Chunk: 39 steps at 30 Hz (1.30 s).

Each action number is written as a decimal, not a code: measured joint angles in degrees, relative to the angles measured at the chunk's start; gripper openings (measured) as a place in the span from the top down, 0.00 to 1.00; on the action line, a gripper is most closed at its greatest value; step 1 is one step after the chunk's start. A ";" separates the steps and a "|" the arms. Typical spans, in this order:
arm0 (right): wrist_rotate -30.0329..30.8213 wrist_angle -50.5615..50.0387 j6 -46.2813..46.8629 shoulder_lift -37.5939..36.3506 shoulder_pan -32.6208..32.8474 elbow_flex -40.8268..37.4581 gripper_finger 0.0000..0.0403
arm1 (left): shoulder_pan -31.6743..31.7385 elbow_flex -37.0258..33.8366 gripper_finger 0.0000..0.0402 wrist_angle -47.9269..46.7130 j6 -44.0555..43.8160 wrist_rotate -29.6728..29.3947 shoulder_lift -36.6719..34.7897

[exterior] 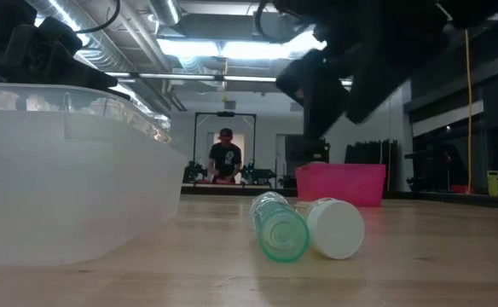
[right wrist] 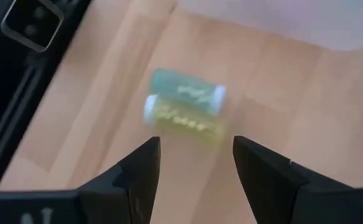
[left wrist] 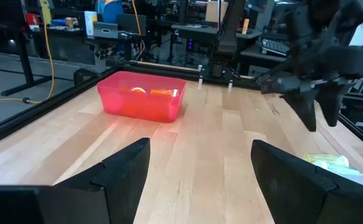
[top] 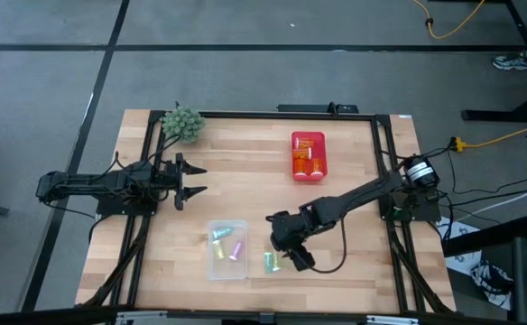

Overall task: Pick and place medicine bottles into bin by pill shape (circle, oval)
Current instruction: Put the small yellow pill bottle into the transparent bin

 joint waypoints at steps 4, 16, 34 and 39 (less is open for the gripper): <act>-5.74 4.75 -7.00 0.05 -0.04 -1.35 0.49 | 0.02 0.00 0.32 0.00 0.00 0.00 0.00; -12.02 18.88 -21.25 1.67 -0.33 -7.12 0.49 | 0.00 0.00 0.32 0.00 0.00 0.00 0.00; -8.40 20.00 -22.38 7.24 -2.25 -7.58 0.49 | 0.02 0.02 0.32 0.00 -0.02 0.00 0.00; -7.97 19.30 -21.47 7.96 -2.19 -7.63 0.49 | 0.02 0.02 0.32 0.00 -0.04 0.00 0.00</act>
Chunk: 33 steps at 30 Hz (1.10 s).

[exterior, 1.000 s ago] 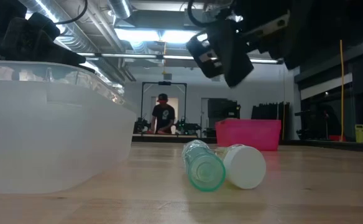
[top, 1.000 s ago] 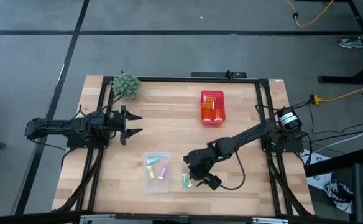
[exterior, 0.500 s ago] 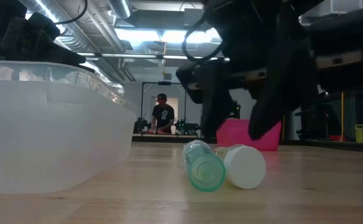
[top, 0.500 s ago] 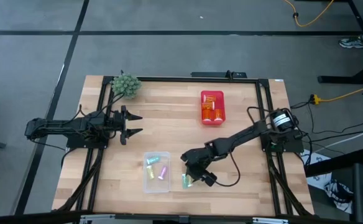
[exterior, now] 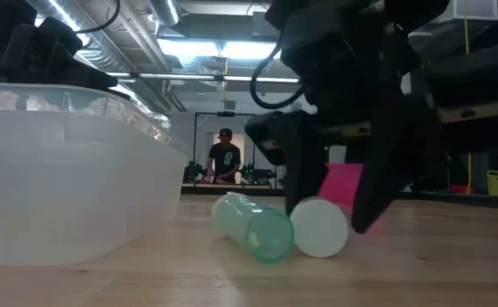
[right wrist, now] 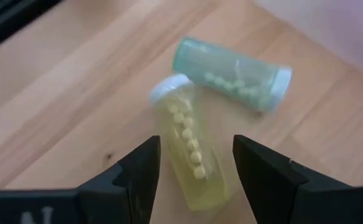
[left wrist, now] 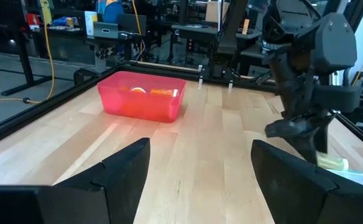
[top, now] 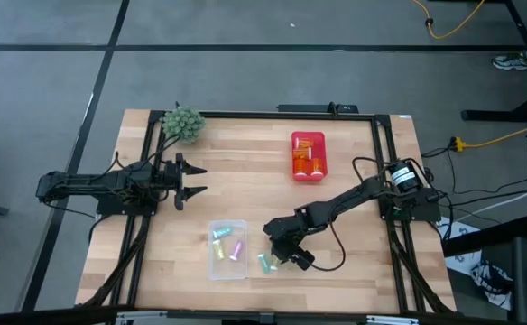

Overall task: Pick and place medicine bottles into bin by pill shape (circle, oval)
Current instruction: Put the small yellow pill bottle into the transparent bin

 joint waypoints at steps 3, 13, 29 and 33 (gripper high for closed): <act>2.47 -0.24 2.15 0.00 -0.02 -0.01 0.49 | 0.00 -0.01 0.32 0.00 -0.02 -0.01 0.00; 4.58 -1.60 3.86 0.00 -0.13 -0.01 0.54 | -0.02 -0.02 0.32 0.00 -0.07 0.00 0.00; 3.08 -2.29 5.25 0.00 -0.20 0.04 0.72 | -0.02 0.00 0.32 0.00 -0.15 0.00 0.00; 2.98 -2.78 5.34 -0.15 -0.33 0.07 0.73 | 0.00 -0.02 0.32 0.00 -0.15 -0.01 0.00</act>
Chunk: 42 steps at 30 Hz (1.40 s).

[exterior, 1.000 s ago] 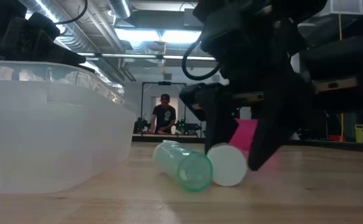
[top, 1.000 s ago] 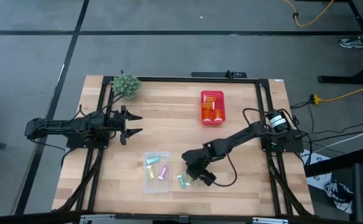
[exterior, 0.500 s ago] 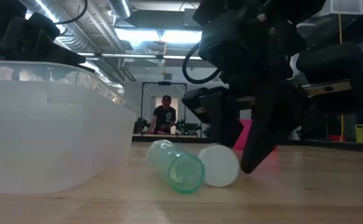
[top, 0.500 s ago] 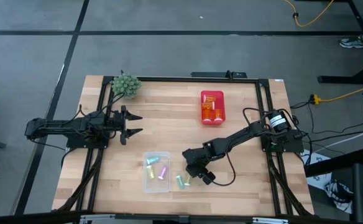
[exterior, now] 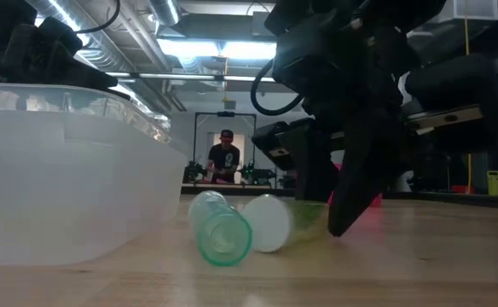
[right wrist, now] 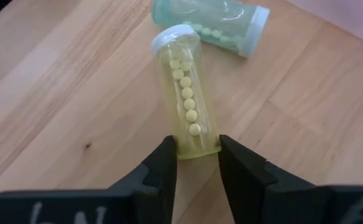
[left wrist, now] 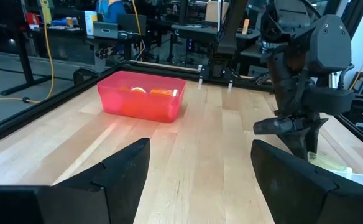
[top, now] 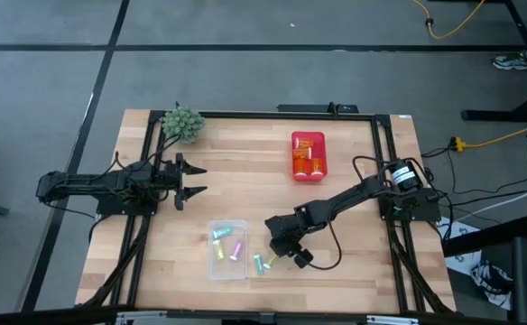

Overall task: Pick and place medicine bottles into bin by pill shape (circle, oval)
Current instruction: Put the small yellow pill bottle into the transparent bin

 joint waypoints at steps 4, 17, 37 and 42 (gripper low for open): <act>1.40 -3.84 0.04 -1.39 -0.01 0.11 0.73 | -0.02 0.00 0.32 0.00 0.04 -0.01 0.00; 2.69 -4.48 -4.69 -4.31 -0.02 7.67 0.73 | -0.02 0.01 0.32 0.00 0.13 0.01 0.00; 7.26 25.72 1.55 -0.23 -3.00 7.89 0.73 | -0.01 0.01 0.32 0.00 0.15 -0.01 0.00; 7.28 26.14 4.33 0.04 -3.06 7.82 0.73 | 0.00 -0.01 0.32 0.00 0.15 0.01 0.00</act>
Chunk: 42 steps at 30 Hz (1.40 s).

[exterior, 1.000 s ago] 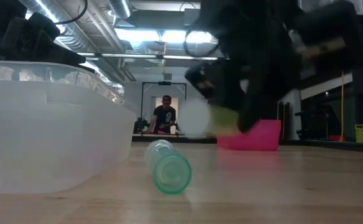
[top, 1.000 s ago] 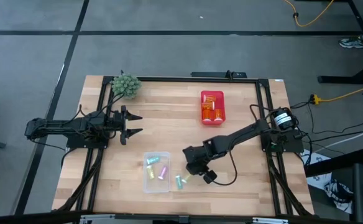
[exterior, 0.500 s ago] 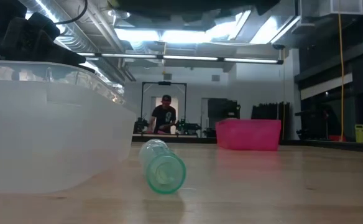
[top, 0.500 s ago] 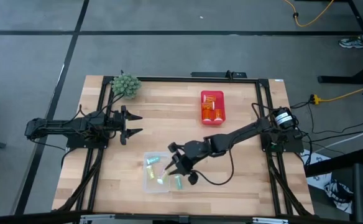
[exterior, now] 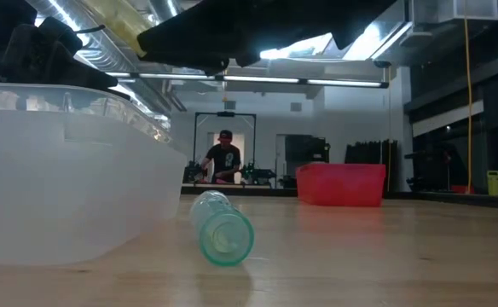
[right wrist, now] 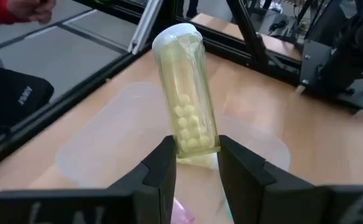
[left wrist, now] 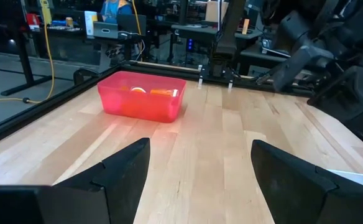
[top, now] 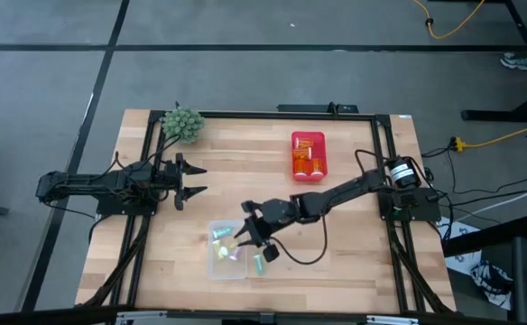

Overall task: Pick and place medicine bottles into bin by pill shape (circle, oval)
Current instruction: Put the small yellow pill bottle into the transparent bin, then put the small green pill bottle into the transparent bin

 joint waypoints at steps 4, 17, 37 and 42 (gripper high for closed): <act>-0.18 -0.06 2.20 0.00 0.04 0.00 0.73 | -0.02 0.00 0.32 0.00 0.02 0.00 0.00; -0.14 -0.13 4.50 0.01 0.00 0.00 0.61 | -0.02 0.00 0.32 0.00 0.00 0.00 0.00; -0.84 -7.19 0.08 -2.45 -0.31 0.02 0.55 | 0.00 0.01 0.32 0.00 -0.02 -0.02 0.00; -2.23 -19.98 -0.13 -6.05 -0.31 0.13 0.55 | -0.01 0.01 0.32 -0.01 0.00 -0.02 0.00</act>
